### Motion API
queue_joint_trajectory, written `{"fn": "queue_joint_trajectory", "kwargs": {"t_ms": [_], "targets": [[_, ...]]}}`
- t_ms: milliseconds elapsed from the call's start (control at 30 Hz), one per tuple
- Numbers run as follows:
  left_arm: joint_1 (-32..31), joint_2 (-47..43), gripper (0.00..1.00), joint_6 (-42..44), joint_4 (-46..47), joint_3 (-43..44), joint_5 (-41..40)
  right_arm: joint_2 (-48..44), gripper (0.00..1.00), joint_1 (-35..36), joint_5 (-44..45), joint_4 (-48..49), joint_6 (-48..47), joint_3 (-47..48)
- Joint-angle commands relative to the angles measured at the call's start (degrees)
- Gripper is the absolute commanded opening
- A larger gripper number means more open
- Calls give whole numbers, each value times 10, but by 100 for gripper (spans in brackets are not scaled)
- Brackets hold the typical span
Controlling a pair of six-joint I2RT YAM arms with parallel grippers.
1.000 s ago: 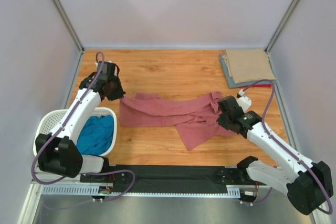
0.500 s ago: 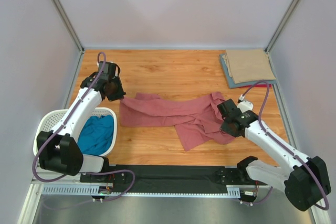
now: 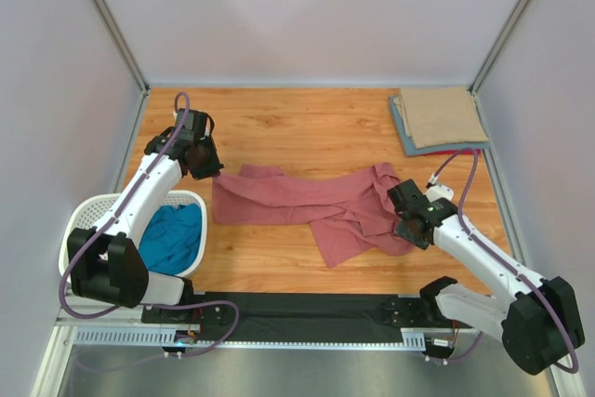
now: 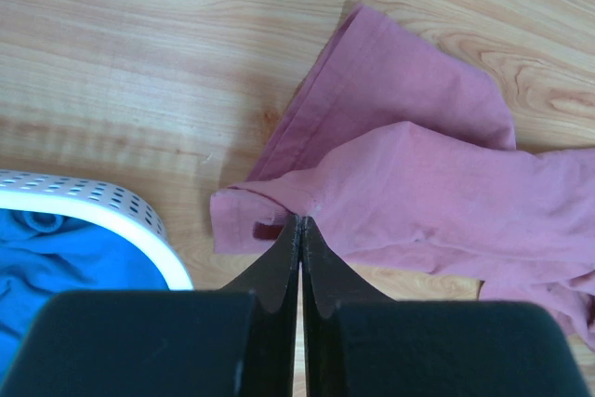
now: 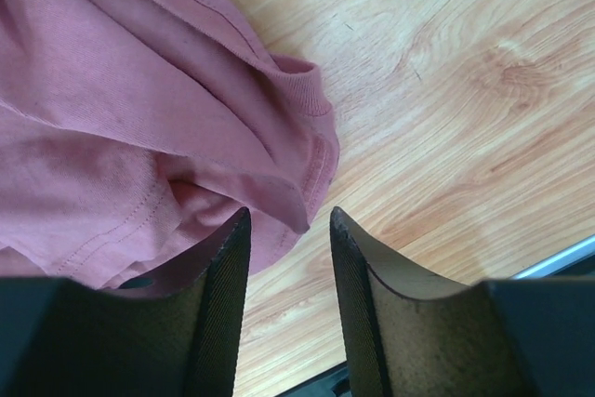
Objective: Fold and stack the t-shirts
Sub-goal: Flatten the tshirt out
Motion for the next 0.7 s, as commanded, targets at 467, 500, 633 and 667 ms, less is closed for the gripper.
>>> {"fn": "queue_joint_trajectory", "kwargs": {"t_ms": [467,500,633,667], "targets": [[1,3,0,5,8,7,6,6,0,-4,92,-17,10,62],[1,4,0,5,7,9,4,-4,0,-4,90,-23,7,71],[1,29,0,6,-2,21,9,-54,0,-4,68,-34,-13,118],[0,33,0,8,-7,33,7,-67,0,-4,60,-36,-22,139]]}}
